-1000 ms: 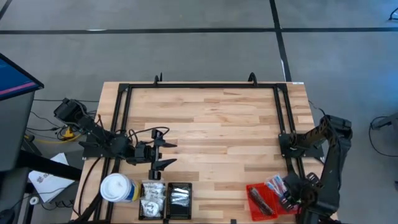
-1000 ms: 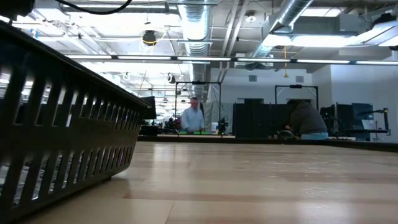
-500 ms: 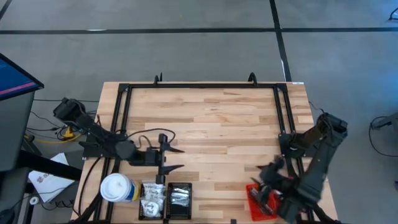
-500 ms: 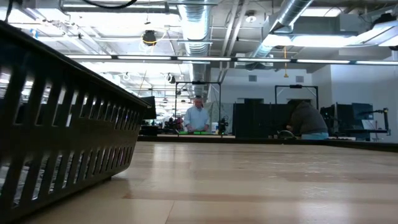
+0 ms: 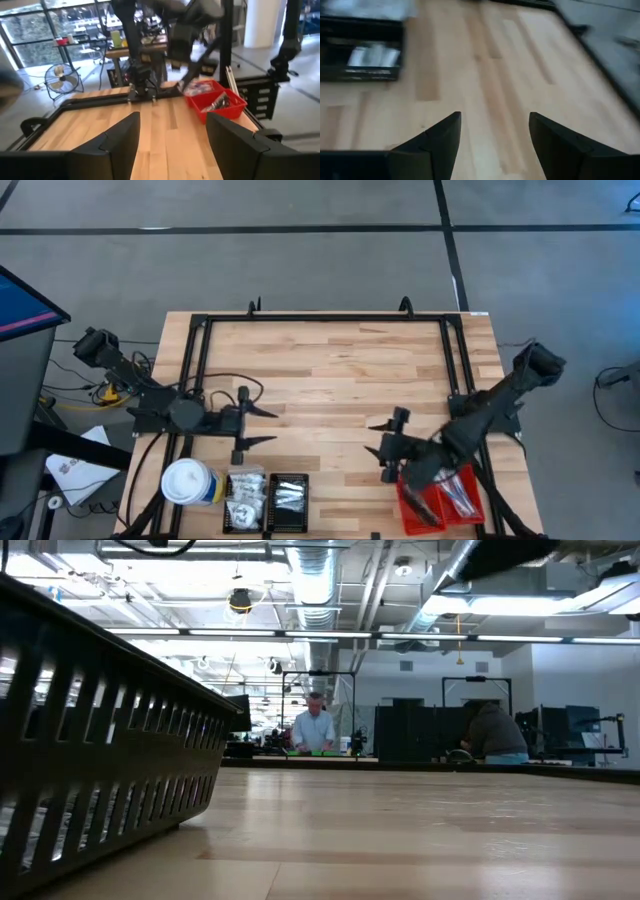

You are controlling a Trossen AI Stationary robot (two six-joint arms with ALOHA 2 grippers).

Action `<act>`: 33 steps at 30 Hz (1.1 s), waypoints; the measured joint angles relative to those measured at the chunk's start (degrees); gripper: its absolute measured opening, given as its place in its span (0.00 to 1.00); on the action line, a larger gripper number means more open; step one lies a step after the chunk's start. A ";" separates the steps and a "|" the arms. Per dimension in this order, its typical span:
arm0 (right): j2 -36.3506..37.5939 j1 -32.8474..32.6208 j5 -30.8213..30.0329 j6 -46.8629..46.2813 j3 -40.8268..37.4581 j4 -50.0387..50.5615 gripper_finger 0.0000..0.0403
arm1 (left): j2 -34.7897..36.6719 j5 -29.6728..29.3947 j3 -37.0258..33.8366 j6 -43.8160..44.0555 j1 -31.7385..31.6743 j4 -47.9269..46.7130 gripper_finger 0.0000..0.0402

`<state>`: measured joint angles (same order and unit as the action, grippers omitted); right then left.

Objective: Pick & Place Travel size toiletries
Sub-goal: Return to Home Position

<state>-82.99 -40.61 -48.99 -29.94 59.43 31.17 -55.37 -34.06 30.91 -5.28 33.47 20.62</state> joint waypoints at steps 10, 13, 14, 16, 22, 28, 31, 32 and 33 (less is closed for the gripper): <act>20.05 18.59 20.94 28.68 -32.95 -50.54 0.56 | 5.54 -0.75 -5.46 -3.85 -0.54 3.83 0.54; 26.65 25.17 25.75 30.78 -38.83 -54.18 0.56 | 6.76 -5.61 -6.95 -3.46 -0.90 3.70 0.54; 28.99 27.55 28.71 31.19 -40.45 -54.55 0.56 | 7.31 -6.99 -7.47 -2.83 -1.45 3.75 0.54; 33.69 32.32 34.65 31.44 -43.30 -54.56 0.56 | 8.48 -8.17 -8.49 -2.03 -3.10 3.81 0.54; 44.01 41.54 43.34 30.85 -49.15 -54.59 0.56 | 11.96 1.54 -11.70 4.39 -7.83 3.68 0.54; 49.21 44.20 40.52 28.02 -54.14 -54.78 0.56 | 16.25 2.63 -17.05 4.72 -11.75 4.00 0.54; 52.91 45.29 38.71 26.99 -57.07 -54.84 0.56 | 18.43 -1.01 -21.01 5.90 -12.44 3.95 0.54; 54.04 45.60 38.71 26.92 -58.05 -55.22 0.56 | 19.28 -1.73 -22.26 5.96 -12.50 4.24 0.54; 55.06 45.86 38.84 26.86 -58.89 -54.90 0.56 | 20.16 -2.09 -23.46 5.84 -12.49 5.01 0.54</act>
<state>-27.93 5.25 -10.15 -3.08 0.54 -23.74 -35.20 -36.16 7.45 0.56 20.98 25.63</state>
